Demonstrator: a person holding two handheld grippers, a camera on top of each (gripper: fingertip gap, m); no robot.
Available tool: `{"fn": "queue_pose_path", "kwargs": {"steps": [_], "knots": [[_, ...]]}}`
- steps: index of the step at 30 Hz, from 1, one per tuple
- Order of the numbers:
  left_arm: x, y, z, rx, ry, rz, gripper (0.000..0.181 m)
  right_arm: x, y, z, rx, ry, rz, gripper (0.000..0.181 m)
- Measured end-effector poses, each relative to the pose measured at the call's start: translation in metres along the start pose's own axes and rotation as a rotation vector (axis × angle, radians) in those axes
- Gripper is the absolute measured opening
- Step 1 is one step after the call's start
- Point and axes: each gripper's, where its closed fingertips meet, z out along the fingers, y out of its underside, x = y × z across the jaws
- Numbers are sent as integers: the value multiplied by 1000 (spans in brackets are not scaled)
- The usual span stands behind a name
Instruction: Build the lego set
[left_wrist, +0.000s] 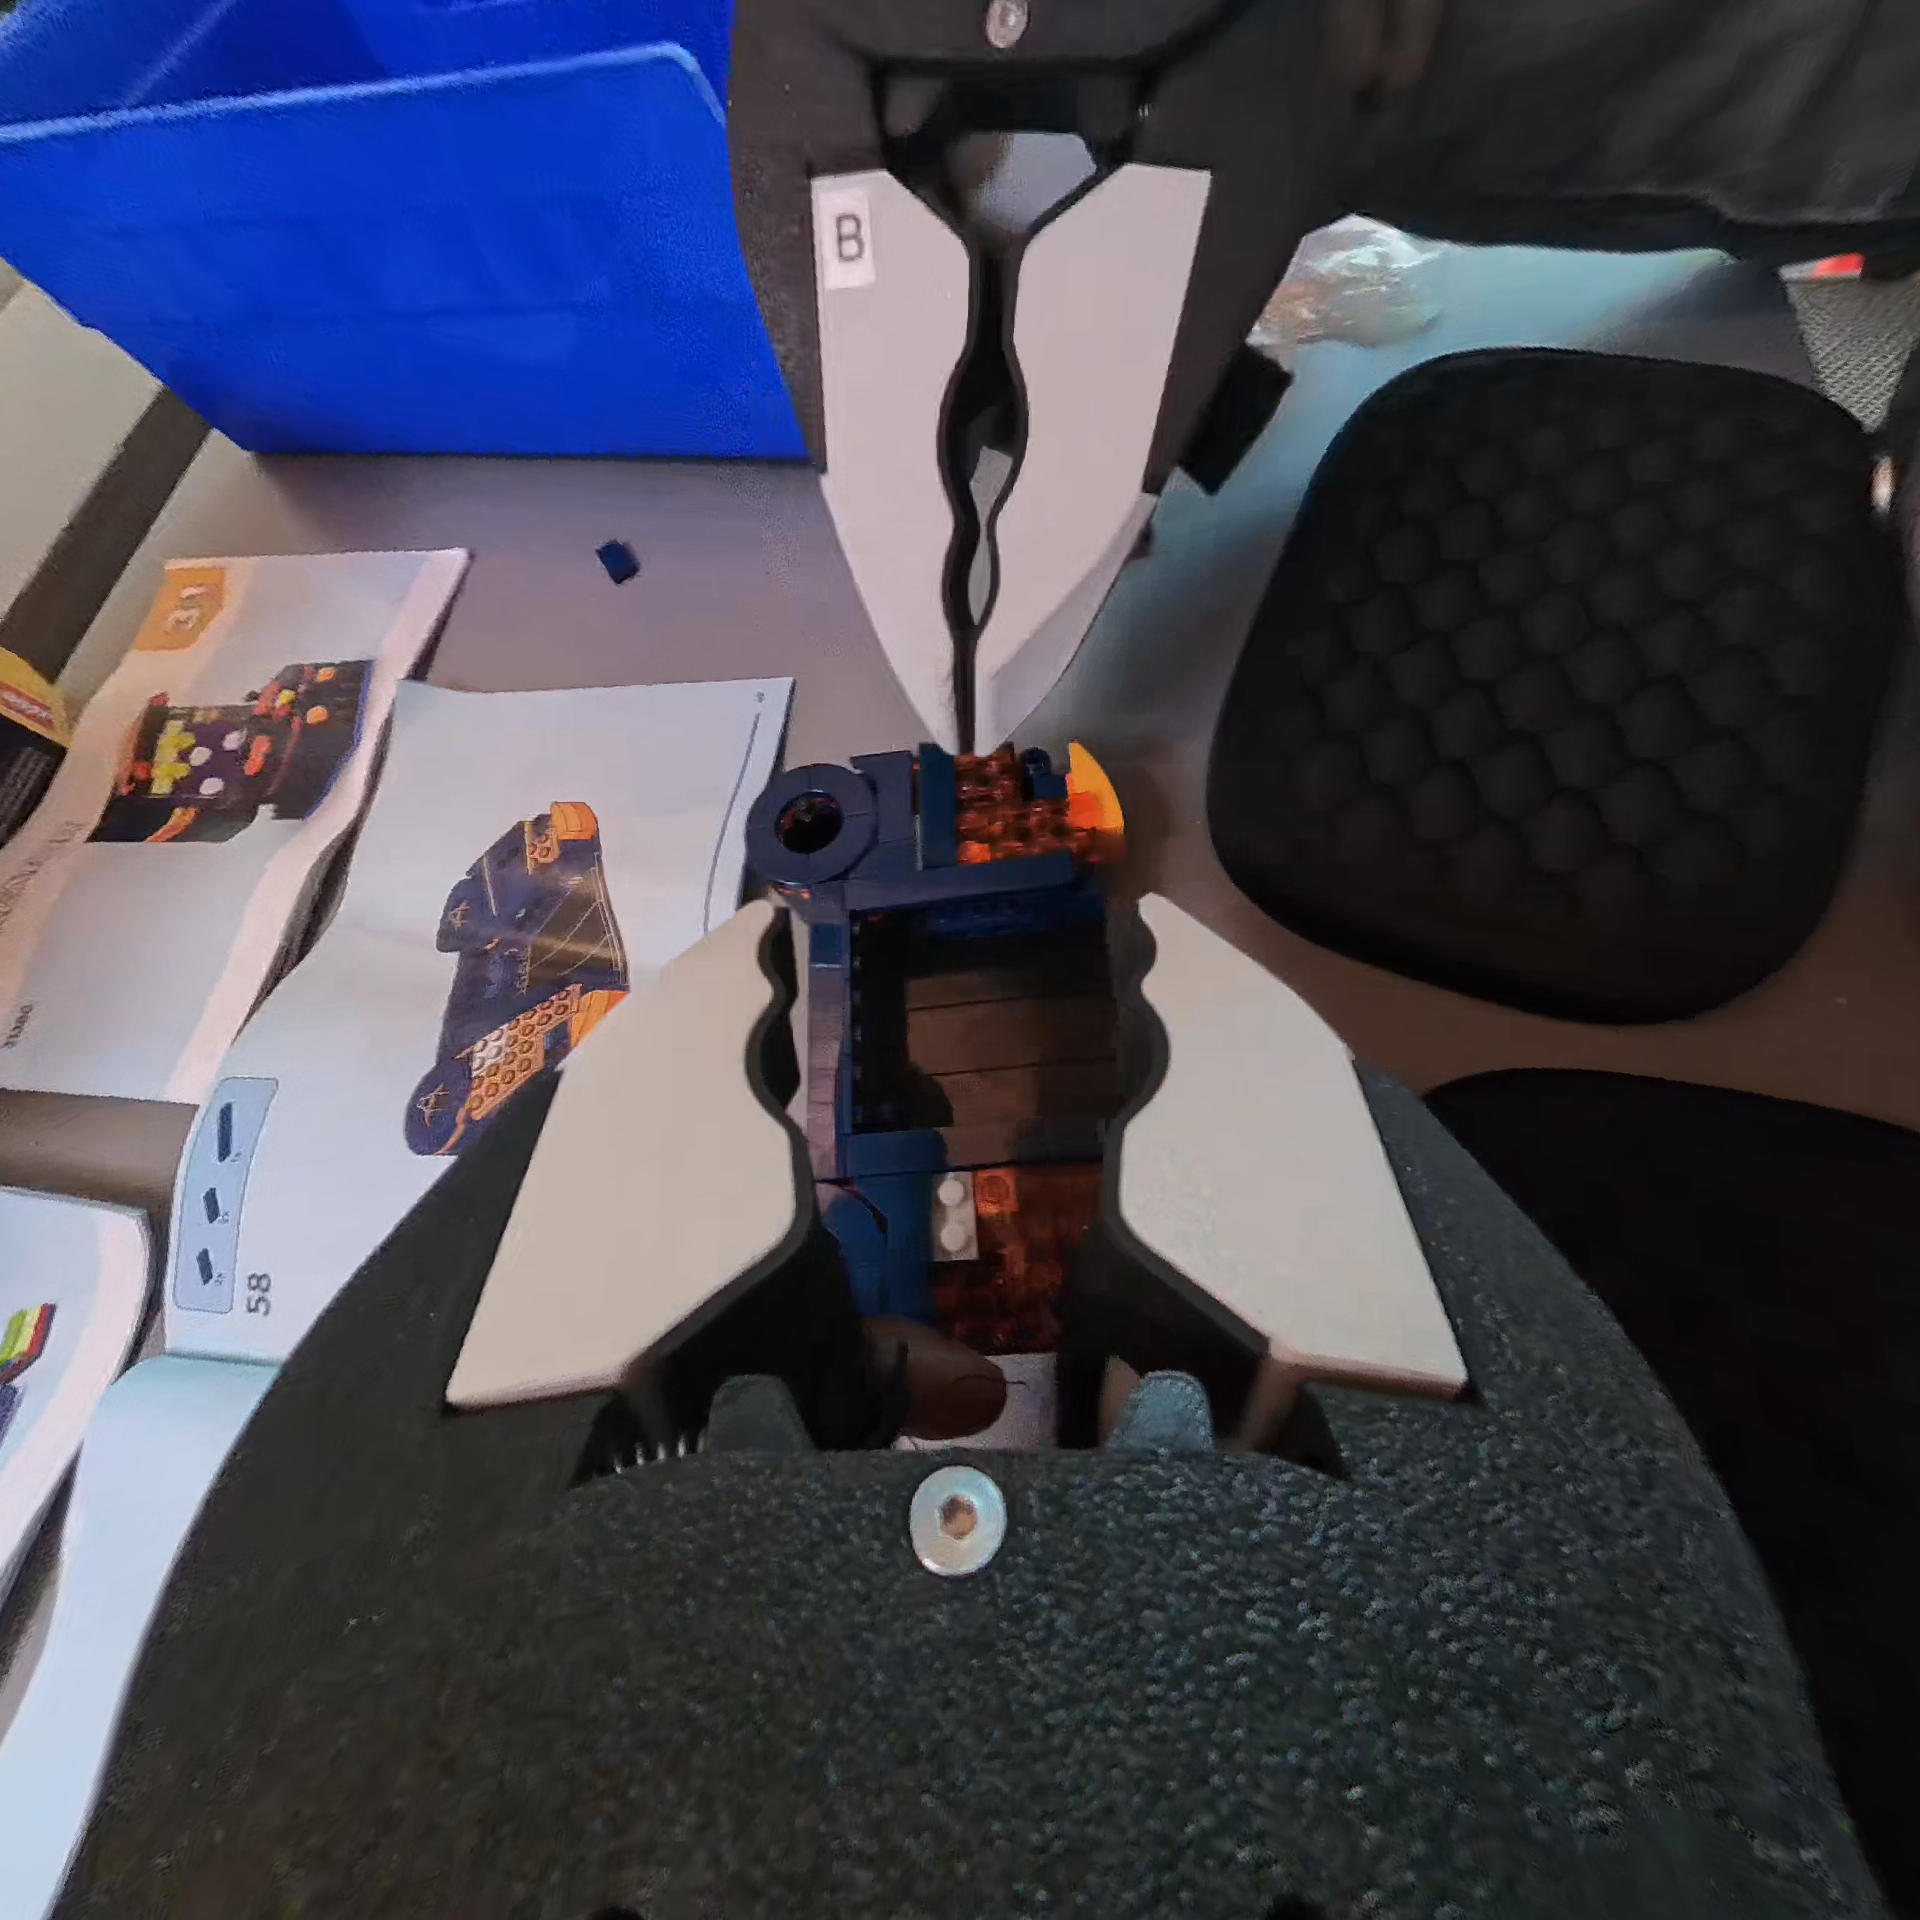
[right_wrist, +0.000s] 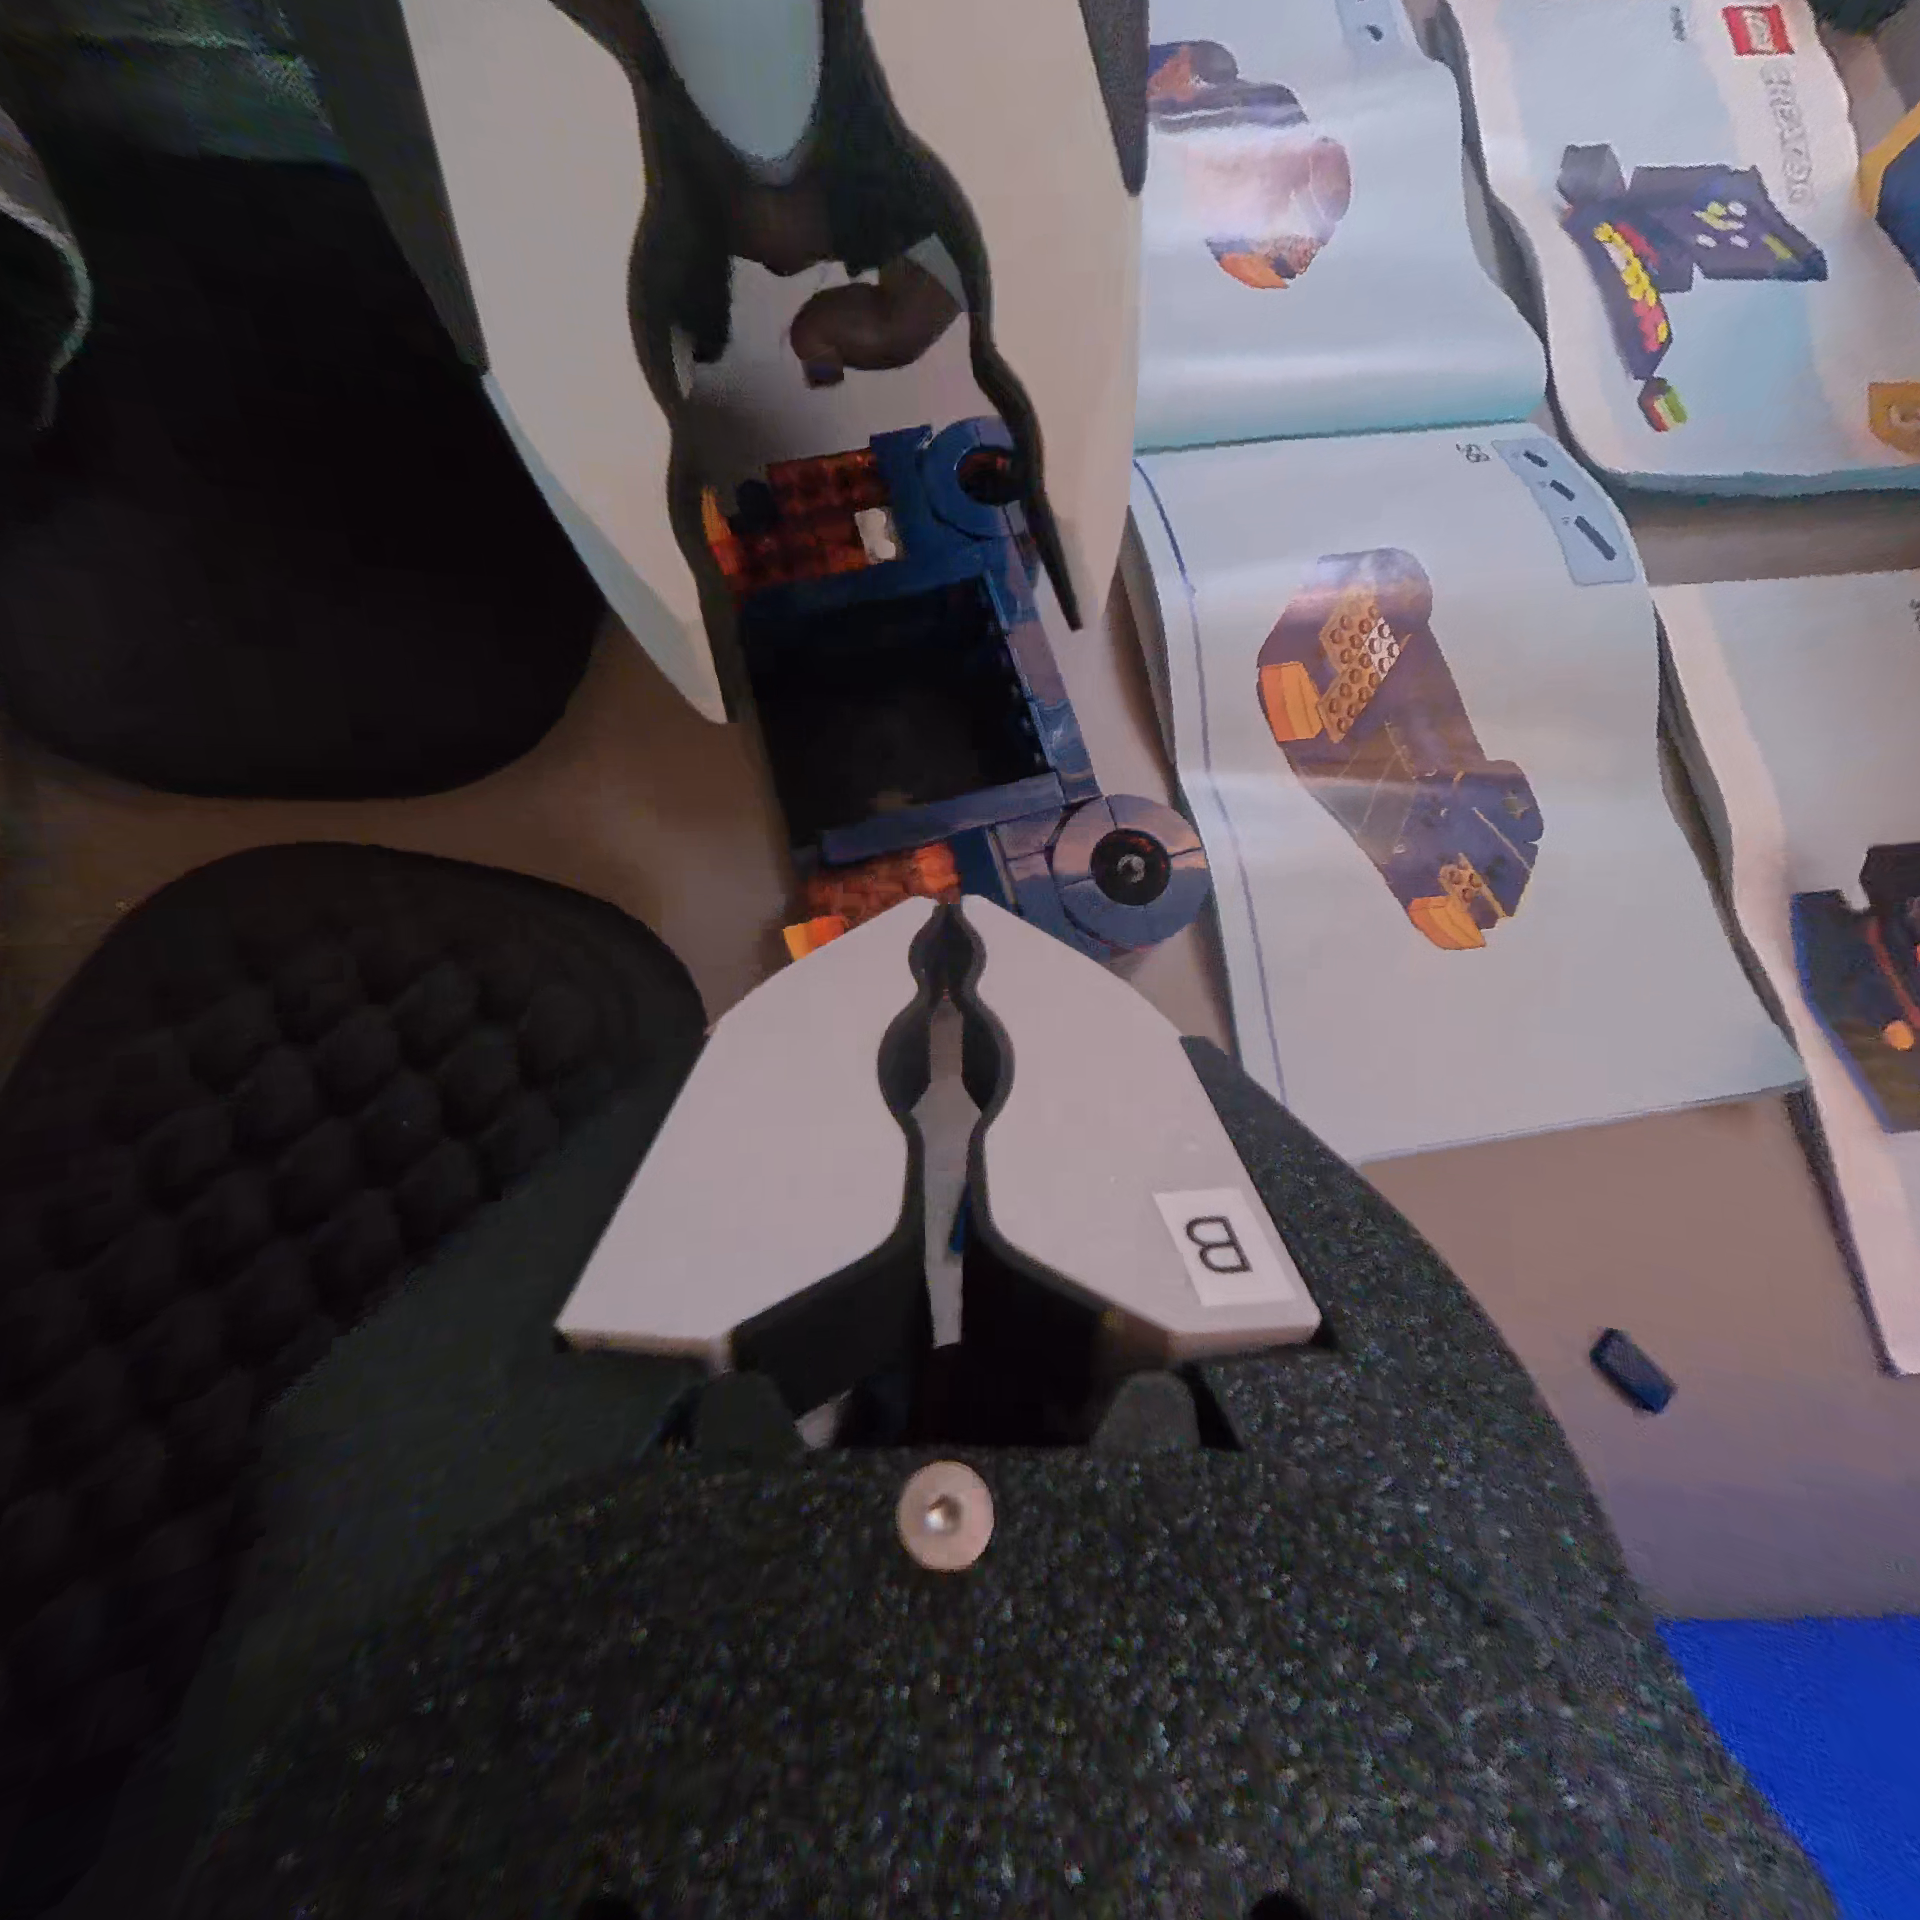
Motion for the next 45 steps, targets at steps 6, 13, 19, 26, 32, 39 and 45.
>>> {"fn": "queue_pose_path", "kwargs": {"steps": [6,13,19,26,32,39,45], "knots": [[-1,3,4,-75,208,-65,67,-6,0,10,59,42,206,0],[-4,11,20,-135,292,-95,75,3,0,12,109,46,314,0],[-2,13,24,-154,318,-81,69,4,-2,14,110,45,309,0],[0,16,24,-168,323,-54,63,6,-3,15,88,61,308,0],[-1,16,24,-166,317,-45,61,5,-3,16,11,20,427,0],[-2,16,25,-171,303,-39,62,0,-3,19,-71,-70,552,0],[-3,17,25,-167,301,-35,62,1,-6,19,3,-178,689,0]]}}
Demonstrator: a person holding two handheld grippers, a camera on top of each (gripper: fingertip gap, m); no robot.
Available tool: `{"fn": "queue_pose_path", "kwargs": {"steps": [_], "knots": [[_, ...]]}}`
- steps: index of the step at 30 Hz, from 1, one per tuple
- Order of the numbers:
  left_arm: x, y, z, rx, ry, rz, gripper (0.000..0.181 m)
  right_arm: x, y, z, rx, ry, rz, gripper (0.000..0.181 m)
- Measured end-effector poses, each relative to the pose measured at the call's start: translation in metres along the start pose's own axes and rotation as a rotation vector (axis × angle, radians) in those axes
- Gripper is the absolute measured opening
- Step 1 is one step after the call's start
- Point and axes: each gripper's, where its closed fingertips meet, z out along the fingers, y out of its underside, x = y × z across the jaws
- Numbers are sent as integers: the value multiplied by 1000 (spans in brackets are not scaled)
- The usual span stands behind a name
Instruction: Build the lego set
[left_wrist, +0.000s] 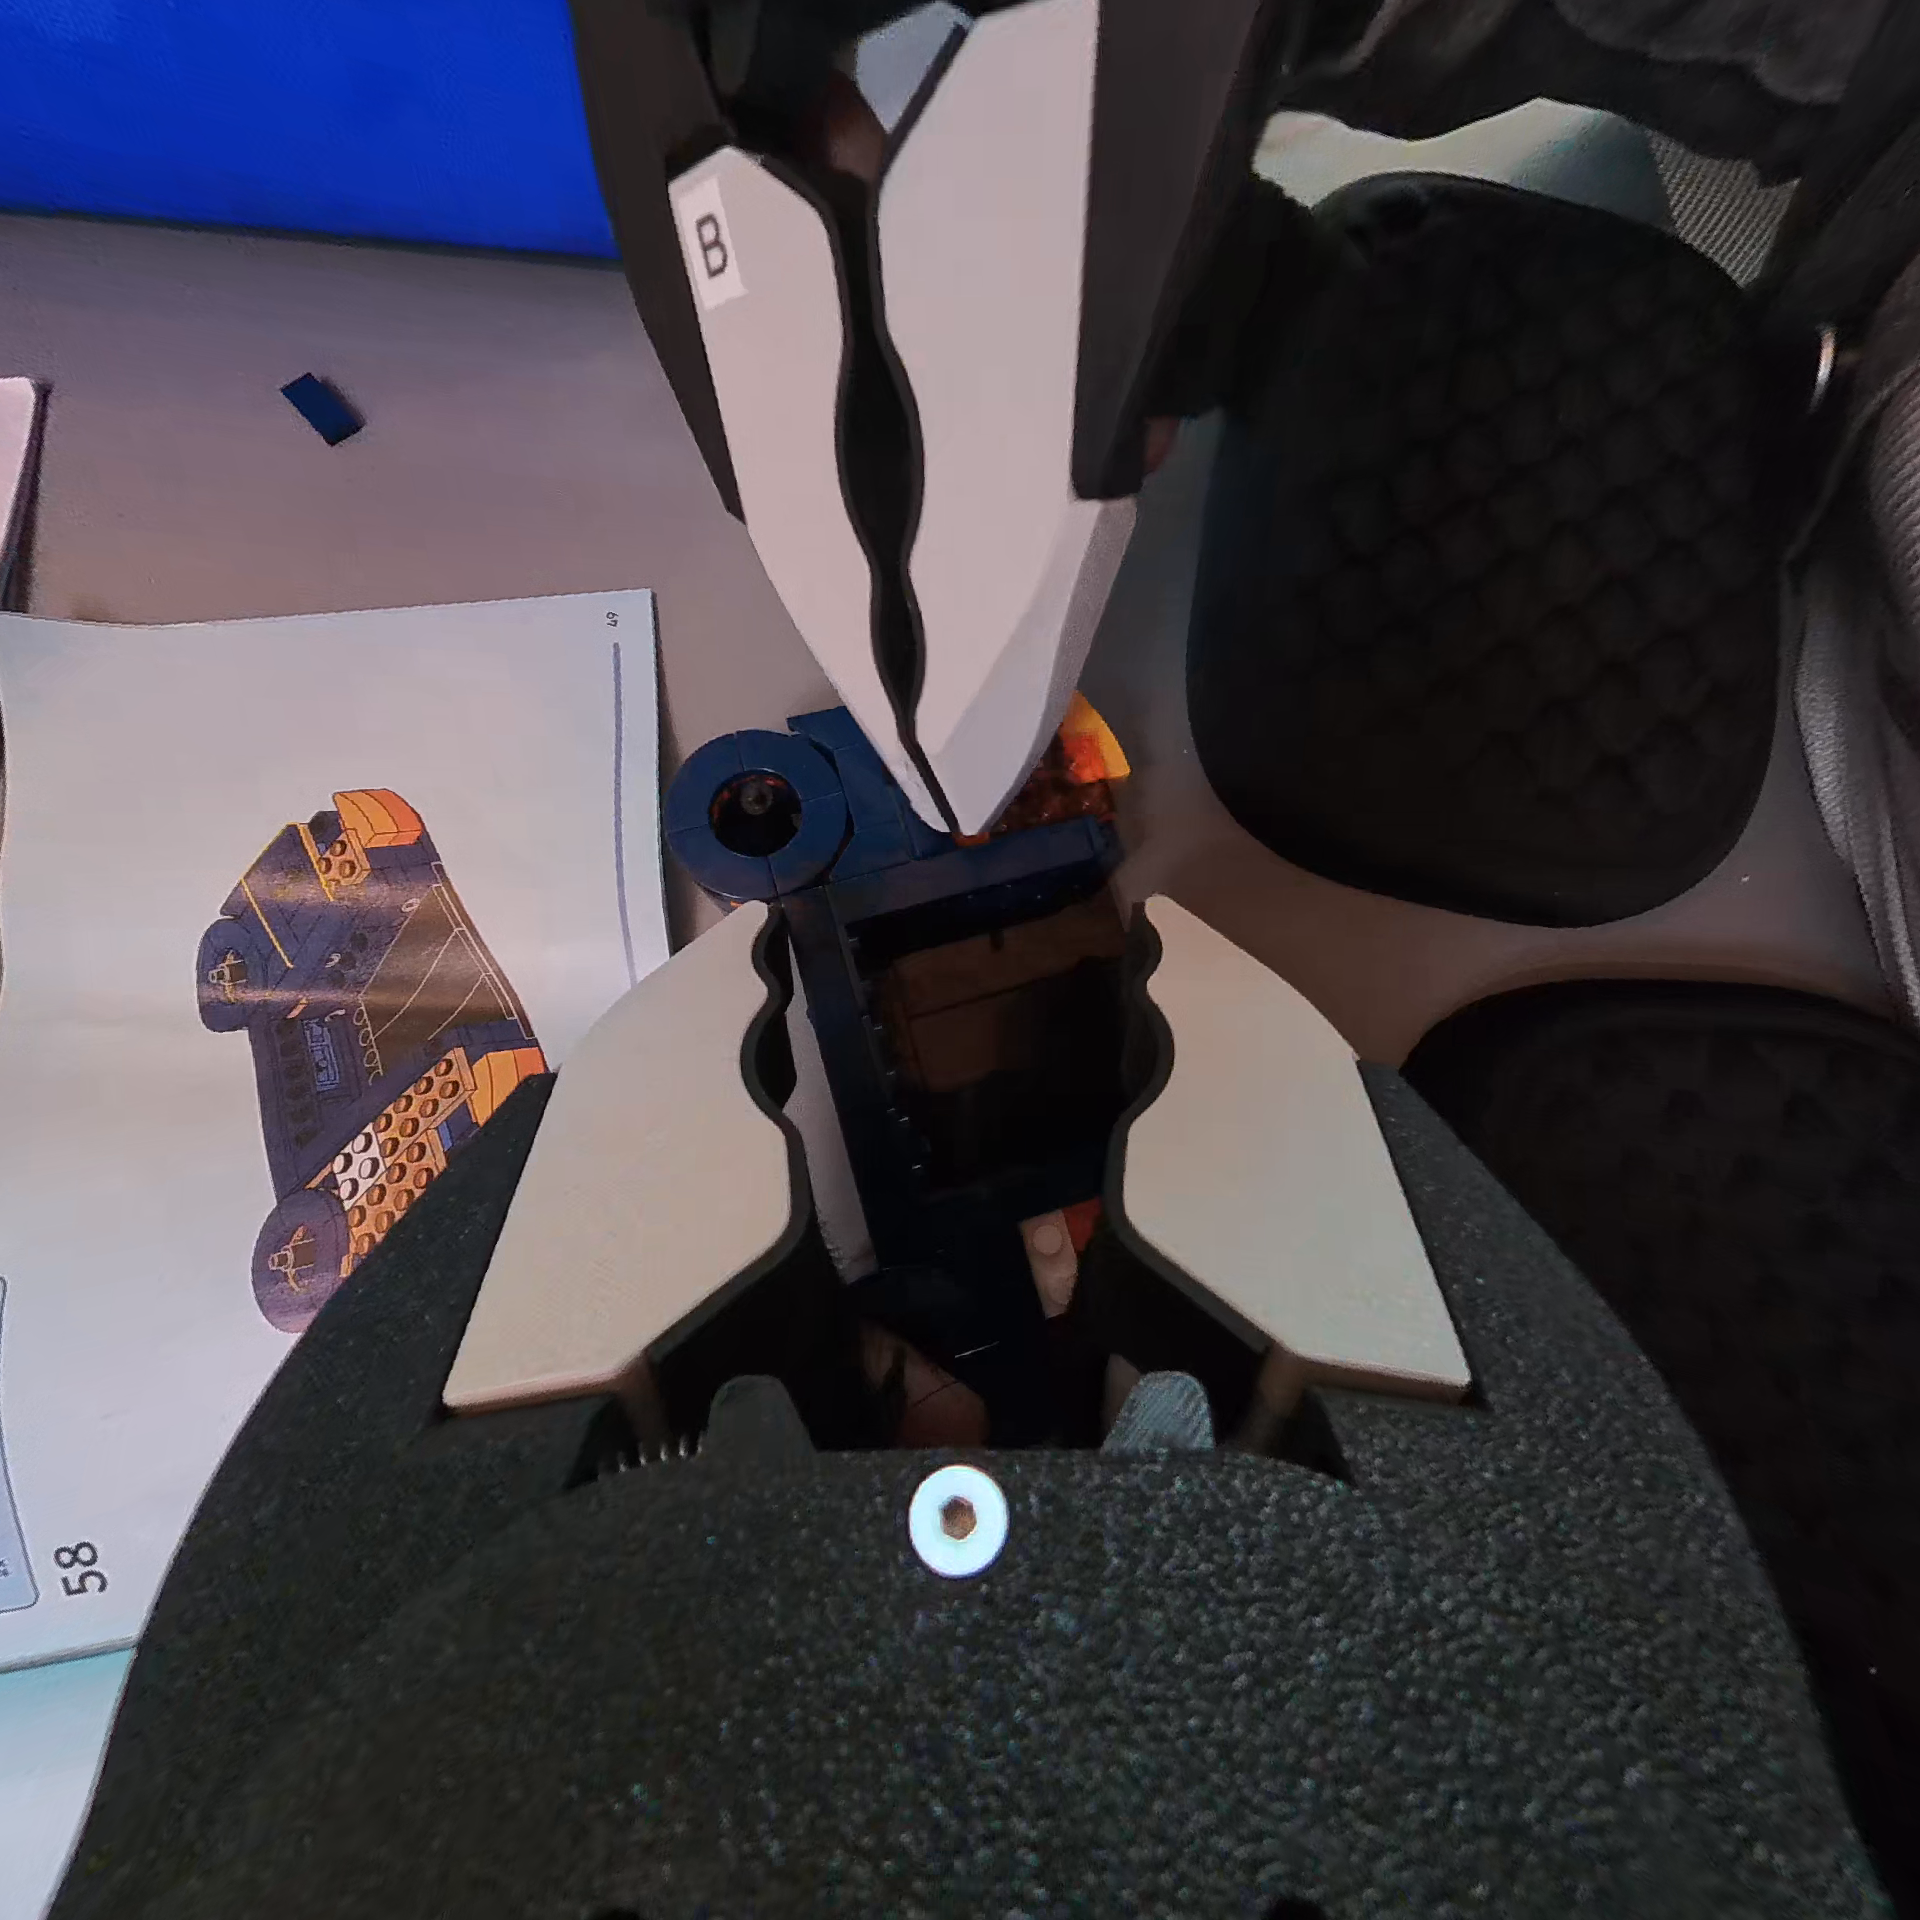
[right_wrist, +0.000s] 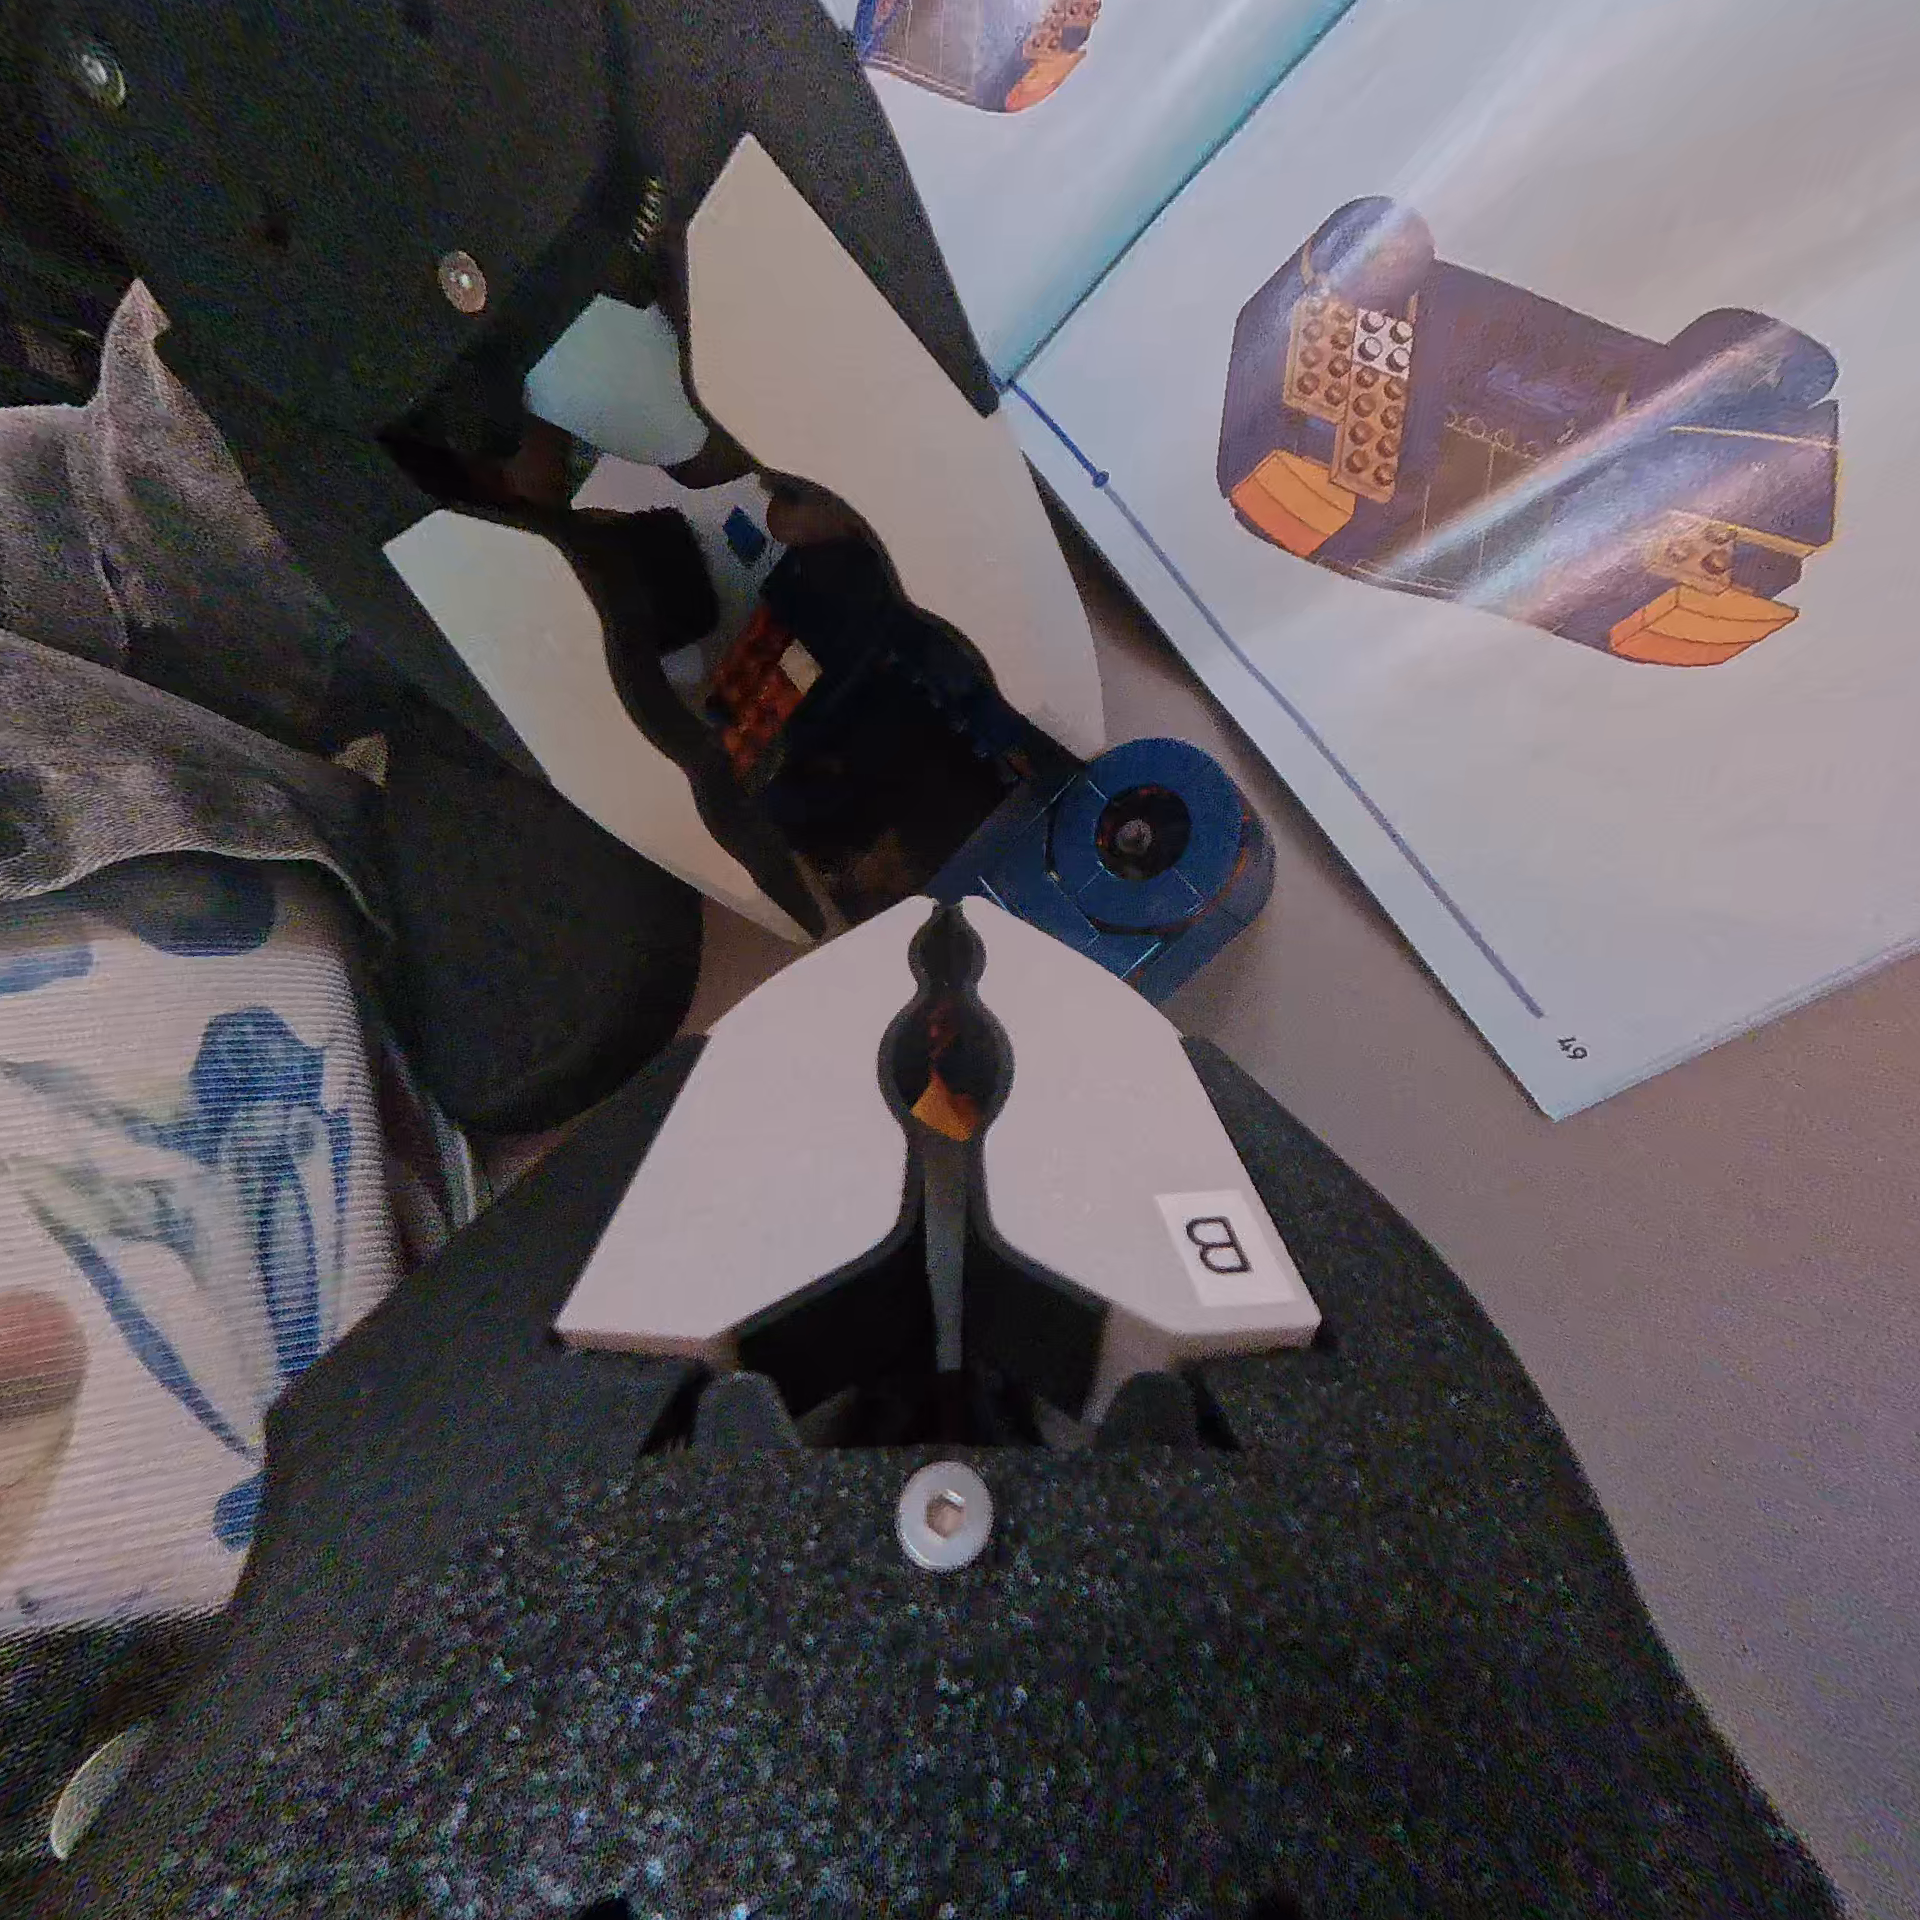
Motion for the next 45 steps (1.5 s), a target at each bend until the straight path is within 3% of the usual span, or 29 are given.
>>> {"fn": "queue_pose_path", "kwargs": {"steps": [20,22,24,26,28,31,34,37,42,45], "knots": [[1,0,0,3,8,9,59,5,-8,2,-22,-112,78,0],[1,0,0,8,10,4,59,5,-9,0,10,-102,15,0],[-2,-3,-3,32,-4,6,56,-5,-29,-19,168,-165,-8,0],[-5,-12,-10,92,-34,16,50,0,-43,-41,293,-78,-70,0],[-4,-23,-20,150,-58,24,37,15,-34,-48,256,116,-190,0],[-8,-27,-27,163,-148,47,8,7,-15,-39,199,174,-358,0],[-4,-29,-18,129,-180,87,5,12,-4,-30,171,260,-431,0],[-5,-27,-6,82,-185,95,3,8,-7,-26,210,241,-423,0],[-1,-15,8,1,-124,58,0,17,2,-18,153,284,-453,0],[-1,-17,8,18,-103,5,0,15,2,-17,170,282,-478,0]]}}
